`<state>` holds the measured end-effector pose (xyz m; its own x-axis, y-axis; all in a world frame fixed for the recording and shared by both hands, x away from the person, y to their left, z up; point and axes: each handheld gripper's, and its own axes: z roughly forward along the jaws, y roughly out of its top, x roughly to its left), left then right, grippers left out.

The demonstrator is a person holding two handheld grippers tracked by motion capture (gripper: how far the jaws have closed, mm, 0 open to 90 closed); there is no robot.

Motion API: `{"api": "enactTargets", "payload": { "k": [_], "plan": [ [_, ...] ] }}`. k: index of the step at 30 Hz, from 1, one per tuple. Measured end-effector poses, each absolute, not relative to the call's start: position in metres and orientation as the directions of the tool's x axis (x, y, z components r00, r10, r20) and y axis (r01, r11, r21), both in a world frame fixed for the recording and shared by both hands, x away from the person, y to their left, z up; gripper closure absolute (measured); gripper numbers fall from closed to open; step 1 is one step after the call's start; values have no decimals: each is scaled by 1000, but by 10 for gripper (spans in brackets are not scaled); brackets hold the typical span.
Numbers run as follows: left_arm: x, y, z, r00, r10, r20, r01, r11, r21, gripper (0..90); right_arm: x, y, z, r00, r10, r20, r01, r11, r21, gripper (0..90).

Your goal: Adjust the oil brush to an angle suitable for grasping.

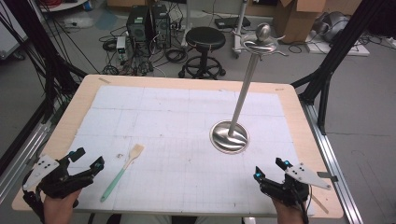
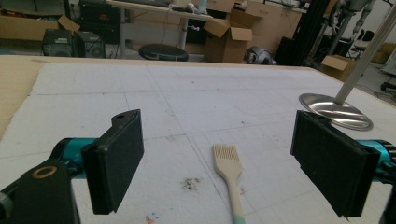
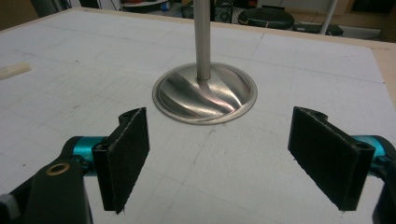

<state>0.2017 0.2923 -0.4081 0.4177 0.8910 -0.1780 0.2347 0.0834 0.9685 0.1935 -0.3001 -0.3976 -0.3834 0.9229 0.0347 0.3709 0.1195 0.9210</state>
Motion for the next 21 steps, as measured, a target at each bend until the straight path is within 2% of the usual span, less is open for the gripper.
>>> {"api": "enactTargets", "payload": {
  "k": [11,14,16,18,19,20,21],
  "plan": [
    [200,290,-408,444,878,-176,248,68,966,184,195,-298,-398,-393,919,37,374,123,919,191],
    [201,285,-408,481,860,-169,263,42,964,224,195,-295,-396,-405,914,23,367,139,920,197],
    [199,279,-410,550,819,-162,281,2,960,364,197,-292,-395,-418,908,17,363,150,920,201],
    [199,277,-410,573,804,-159,283,-12,959,497,198,-291,-396,-423,906,13,366,157,917,202],
    [199,275,-411,599,785,-158,285,-25,958,497,198,-291,-396,-423,906,13,366,157,917,202],
    [198,272,-411,621,769,-154,285,-39,958,584,198,-291,-396,-425,905,13,366,159,917,202],
    [199,268,-412,640,753,-152,289,-52,956,737,199,-290,-396,-429,903,9,367,165,915,202]
  ]
}}
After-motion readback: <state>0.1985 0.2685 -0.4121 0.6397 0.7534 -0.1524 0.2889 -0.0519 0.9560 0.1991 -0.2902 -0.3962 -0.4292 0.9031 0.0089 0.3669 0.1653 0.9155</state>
